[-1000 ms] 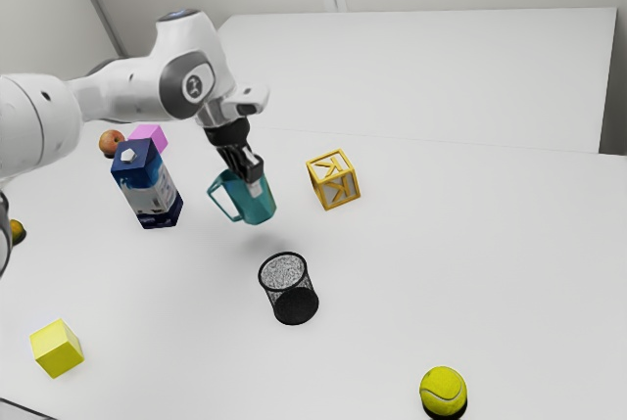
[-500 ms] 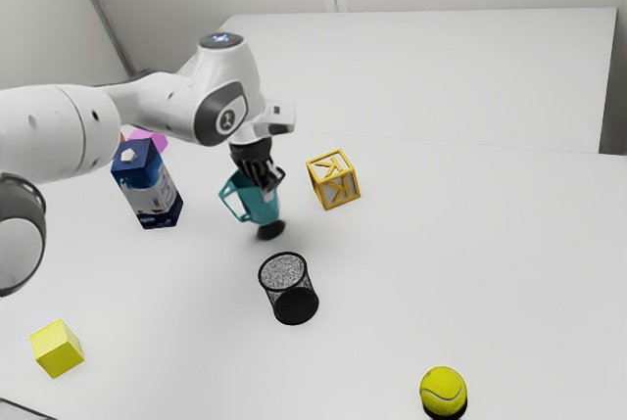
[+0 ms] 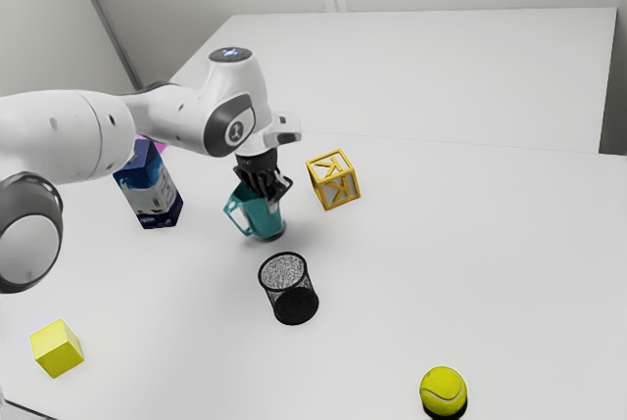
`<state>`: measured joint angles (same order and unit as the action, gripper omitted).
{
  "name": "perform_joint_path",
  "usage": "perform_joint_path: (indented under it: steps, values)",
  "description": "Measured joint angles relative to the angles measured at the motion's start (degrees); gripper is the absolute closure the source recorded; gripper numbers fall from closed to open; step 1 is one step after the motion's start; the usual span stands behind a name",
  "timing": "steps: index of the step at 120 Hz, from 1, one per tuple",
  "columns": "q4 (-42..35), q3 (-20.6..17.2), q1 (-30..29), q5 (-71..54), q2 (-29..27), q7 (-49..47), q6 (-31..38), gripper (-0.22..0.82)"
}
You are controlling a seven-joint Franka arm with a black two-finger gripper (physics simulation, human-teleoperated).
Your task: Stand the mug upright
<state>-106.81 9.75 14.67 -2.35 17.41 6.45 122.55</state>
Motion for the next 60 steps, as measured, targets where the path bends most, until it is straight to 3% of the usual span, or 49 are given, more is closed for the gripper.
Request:
perform_joint_path:
  steps: [16, 27, 42, 60]
  values:
    - [0.1, 0.0, 0.0, 0.5, 0.0, -0.9, 0.0, 0.43]
    - [0.3, 0.0, 0.0, 0.9, -0.8, -1.5, -0.1, 0.28]
    - [0.5, -0.1, 0.0, 1.3, -5.2, -2.1, -1.0, 0.15]
    - [0.9, -0.4, -0.3, 2.2, -10.3, -2.5, -4.7, 0.08]
